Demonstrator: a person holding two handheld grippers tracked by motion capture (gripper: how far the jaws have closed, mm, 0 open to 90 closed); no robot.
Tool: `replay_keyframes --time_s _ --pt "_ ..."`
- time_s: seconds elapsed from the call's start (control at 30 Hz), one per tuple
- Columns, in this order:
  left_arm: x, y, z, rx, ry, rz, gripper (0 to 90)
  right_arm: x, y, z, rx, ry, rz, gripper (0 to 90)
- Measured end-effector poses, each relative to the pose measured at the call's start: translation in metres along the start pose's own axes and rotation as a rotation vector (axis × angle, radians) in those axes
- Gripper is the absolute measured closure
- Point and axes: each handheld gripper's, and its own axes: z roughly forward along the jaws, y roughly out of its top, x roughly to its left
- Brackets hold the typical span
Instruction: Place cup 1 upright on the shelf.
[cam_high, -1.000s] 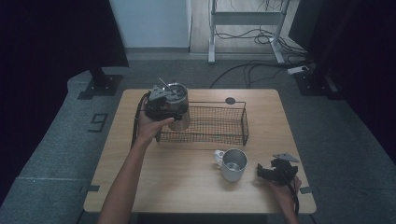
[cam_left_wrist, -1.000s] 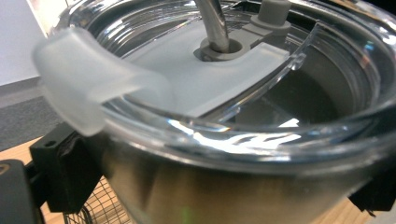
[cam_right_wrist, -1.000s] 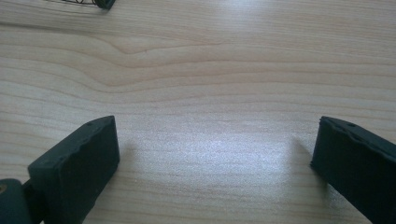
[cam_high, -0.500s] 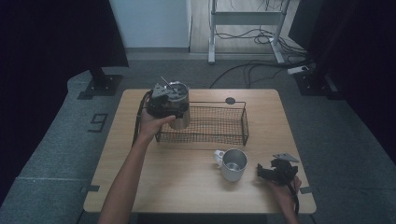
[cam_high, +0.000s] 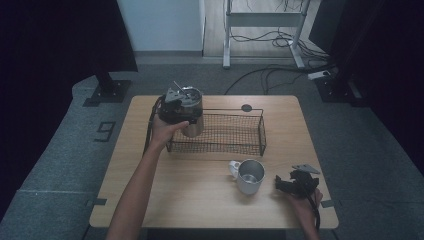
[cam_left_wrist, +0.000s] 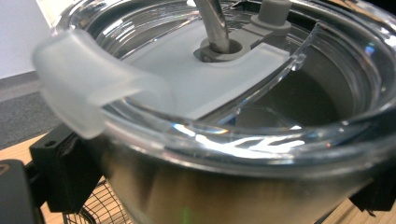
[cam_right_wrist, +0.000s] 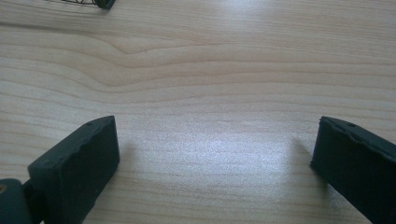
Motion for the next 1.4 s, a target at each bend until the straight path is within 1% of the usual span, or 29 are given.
replay_keyframes --time_s 0.23,0.37,0.6,0.77,0.87,0.93,1.03,1.1,1.17,1.23,1.4 --pt "0.001 -0.004 0.01 0.02 0.005 0.001 4.2 0.0 0.0 0.0 0.0 0.0 0.0 0.4" --pt "0.0 -0.006 0.017 0.035 0.004 0.0 4.2 0.0 0.0 0.0 0.0 0.0 0.0 0.4" --pt "-0.003 -0.01 0.024 0.044 -0.001 -0.003 4.2 0.0 0.0 0.0 0.0 0.0 0.0 0.4" --pt "-0.002 -0.015 0.029 0.055 0.003 -0.012 4.2 0.0 0.0 0.0 0.0 0.0 0.0 0.4" --pt "0.0 -0.019 0.03 0.062 0.014 -0.019 4.2 0.0 0.0 0.0 0.0 0.0 0.0 0.4" --pt "0.001 -0.021 0.031 0.061 0.02 -0.035 4.2 0.0 0.0 0.0 0.0 0.0 0.0 0.4" --pt "0.004 -0.023 0.033 0.07 0.017 -0.049 4.2 0.0 0.0 0.0 0.0 0.0 0.0 0.4" --pt "0.004 -0.026 0.035 0.076 0.023 -0.046 4.2 0.0 0.0 0.0 0.0 0.0 0.0 0.4" --pt "0.004 -0.027 0.036 0.081 0.017 -0.047 4.2 0.0 0.0 0.0 0.0 0.0 0.0 0.4" --pt "0.004 -0.029 0.038 0.087 0.02 -0.047 4.2 0.0 0.0 0.0 0.0 0.0 0.0 0.4" --pt "0.005 -0.034 0.042 0.102 0.023 -0.055 4.2 0.0 0.0 0.0 0.0 0.0 0.0 0.4"
